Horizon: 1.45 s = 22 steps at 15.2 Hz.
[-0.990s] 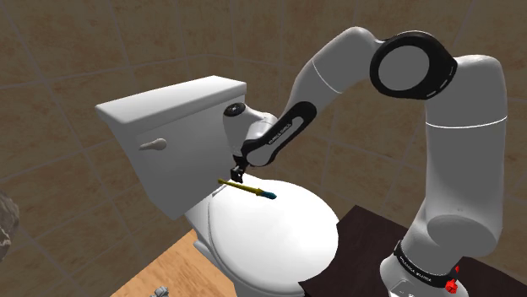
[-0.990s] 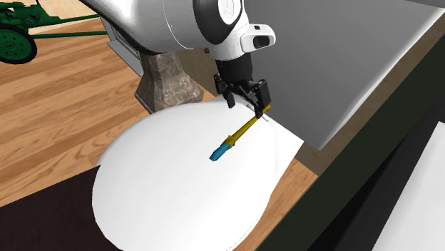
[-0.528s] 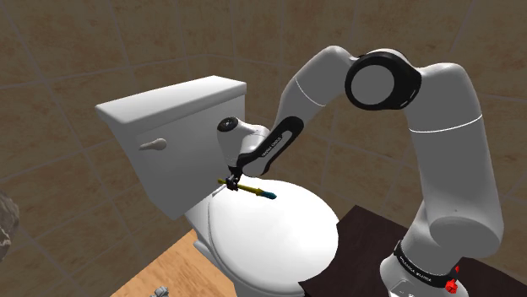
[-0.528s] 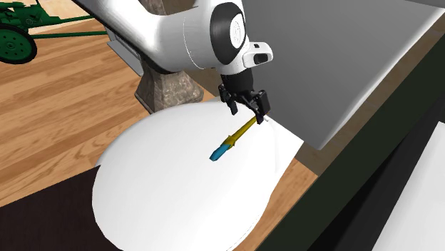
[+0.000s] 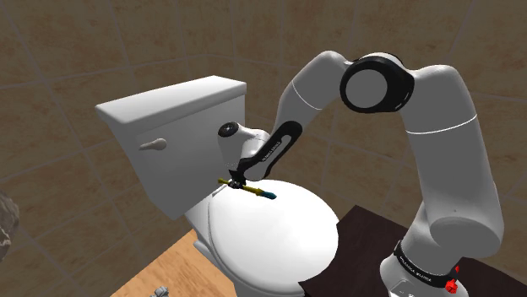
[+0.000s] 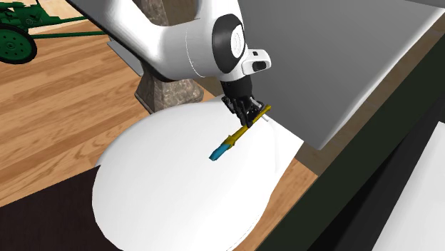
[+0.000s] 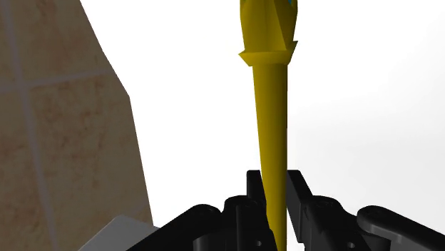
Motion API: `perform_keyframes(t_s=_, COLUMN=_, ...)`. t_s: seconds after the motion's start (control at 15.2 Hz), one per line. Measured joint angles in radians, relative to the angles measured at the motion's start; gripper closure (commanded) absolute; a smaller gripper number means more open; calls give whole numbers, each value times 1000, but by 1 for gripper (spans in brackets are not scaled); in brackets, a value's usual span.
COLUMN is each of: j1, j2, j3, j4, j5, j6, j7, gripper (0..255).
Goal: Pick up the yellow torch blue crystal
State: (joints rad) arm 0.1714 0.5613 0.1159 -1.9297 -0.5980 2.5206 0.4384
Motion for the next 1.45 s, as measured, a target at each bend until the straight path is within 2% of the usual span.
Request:
perform_keyframes(t_s=0.46, j1=-1, j2=-2, j3=1, j4=0, j5=2, j6=-3, j7=-3, gripper=255)
perform_keyframes(t_s=1.45, j1=-30, j2=-140, j3=47, j4=-9, j5=81, j6=-121, j7=-88, gripper=255)
